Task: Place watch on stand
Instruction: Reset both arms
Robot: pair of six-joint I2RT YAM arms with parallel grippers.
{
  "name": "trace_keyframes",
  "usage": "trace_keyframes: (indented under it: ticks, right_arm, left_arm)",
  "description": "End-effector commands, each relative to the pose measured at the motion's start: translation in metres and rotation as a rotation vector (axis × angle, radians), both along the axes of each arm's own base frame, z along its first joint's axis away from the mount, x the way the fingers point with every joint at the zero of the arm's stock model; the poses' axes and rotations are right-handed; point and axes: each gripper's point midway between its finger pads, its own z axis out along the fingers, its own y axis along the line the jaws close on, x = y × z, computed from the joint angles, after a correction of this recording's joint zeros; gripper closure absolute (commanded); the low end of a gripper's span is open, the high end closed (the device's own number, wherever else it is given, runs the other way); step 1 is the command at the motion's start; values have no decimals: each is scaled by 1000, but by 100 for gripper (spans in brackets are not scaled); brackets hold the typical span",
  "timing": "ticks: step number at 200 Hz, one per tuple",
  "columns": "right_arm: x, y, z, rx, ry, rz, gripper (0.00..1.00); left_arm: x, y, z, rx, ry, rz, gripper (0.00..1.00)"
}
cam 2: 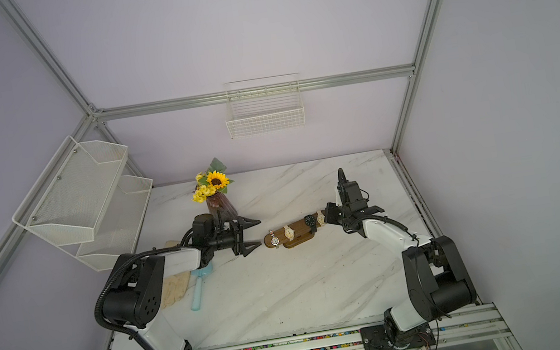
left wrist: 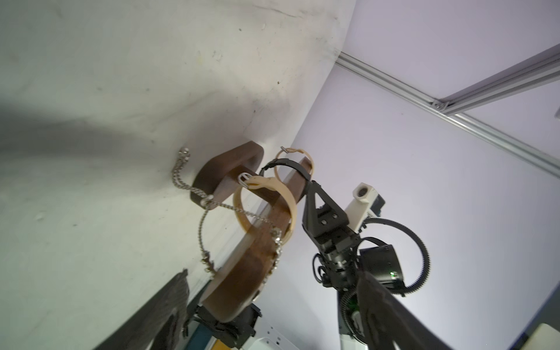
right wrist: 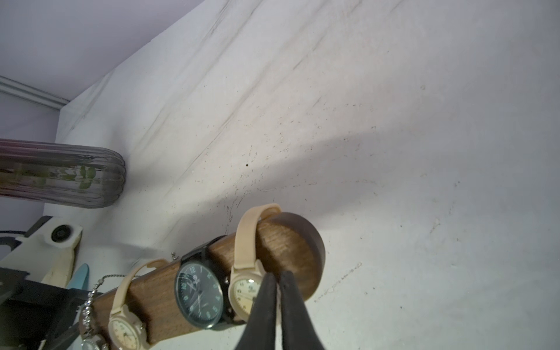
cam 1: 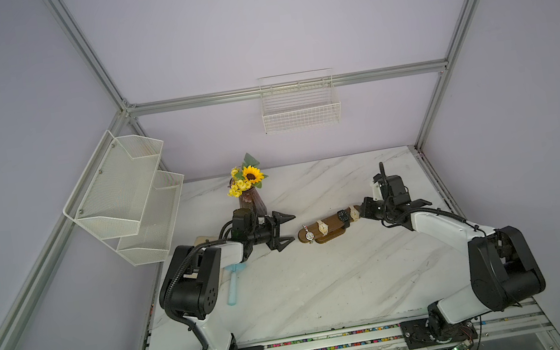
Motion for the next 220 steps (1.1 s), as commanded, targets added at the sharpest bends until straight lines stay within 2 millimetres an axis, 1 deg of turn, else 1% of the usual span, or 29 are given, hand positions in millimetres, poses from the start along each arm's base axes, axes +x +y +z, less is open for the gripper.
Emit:
trace_keyframes:
  ticks: [1,14,17,28,40,54,68,78,83,93,98,105,112,123,127,129,130,131,133,135,136,137,140,167,179,195,202,208,220]
  right_arm:
    - [-8,-13,8,-30,-24,-49,76]
    - [-13,-19,4,-48,-14,-72,65]
    - [-14,-19,12,-45,-37,-74,64]
    - [-18,-25,13,-63,-47,-97,59]
    - [-20,-30,12,-82,-50,-116,52]
    - [-19,-34,6,-103,-36,-133,53]
    - [-13,-37,5,-113,-38,-148,59]
    - [-12,-39,1,-113,-30,-170,66]
    - [-13,-42,-1,-112,-27,-191,71]
    - [-14,-50,-1,-136,-52,-232,81]
    - [-15,-54,1,-143,-76,-246,82]
    - [-18,-59,1,-156,-98,-265,81]
    - [-21,-64,4,-180,-127,-273,78]
    - [-24,-69,8,-214,-165,-277,76]
    - [-25,-71,10,-225,-179,-276,69]
    - [-25,-72,11,-231,-186,-278,61]
    - [-25,-72,12,-233,-190,-277,51]
    - [-25,-72,12,-236,-192,-275,29]
    - [-26,-72,12,-243,-196,-273,12]
    - [-25,-73,13,-249,-204,-274,5]
    - [-25,-74,14,-253,-206,-274,4]
    - [-25,-74,14,-257,-208,-274,3]
    - [-26,-76,14,-265,-213,-280,3]
    - [-22,-104,25,-351,-261,-436,3]
    - [-15,-111,23,-380,-288,-481,3]
    - [13,-84,24,-491,-392,-227,3]
    - [23,-67,12,-569,-398,-64,3]
    - [29,-65,3,-573,-363,-43,3]
    - [36,-61,-2,-534,-346,-50,3]
  left_arm:
    - [-10,16,5,201,-124,-53,11]
    - [-11,26,14,339,-208,-68,8]
    - [-12,29,17,367,-226,-70,7]
    - [-10,37,30,447,-300,-58,0]
    - [-10,45,40,508,-364,-39,0]
    - [-11,47,50,516,-398,-26,0]
    - [-17,34,55,505,-415,-56,4]
    - [-26,23,51,504,-413,-86,21]
    - [-31,20,60,502,-442,-89,42]
    - [-42,21,59,535,-453,-90,84]
    - [-47,23,59,558,-467,-87,93]
    - [-53,31,61,601,-489,-70,94]
    - [-58,40,63,646,-510,-49,90]
    - [-63,56,73,717,-568,-8,63]
    - [-64,64,76,748,-585,15,53]
    - [-66,66,79,756,-597,22,49]
    - [-66,67,80,760,-603,27,47]
    - [-66,69,81,769,-610,34,45]
    - [-67,73,84,785,-624,49,41]
    - [-67,76,87,798,-640,61,30]
    - [-67,78,89,805,-647,70,16]
    - [-67,80,90,813,-654,76,8]
    - [-67,85,93,839,-679,94,1]
    - [-58,146,127,1139,-890,339,0]
    - [-51,164,135,1306,-1047,396,0]
    - [-48,194,121,1482,-1093,568,0]
    - [-50,210,113,1536,-1067,665,0]
    - [-49,223,107,1583,-1036,719,0]
    - [-35,232,89,1632,-953,651,0]
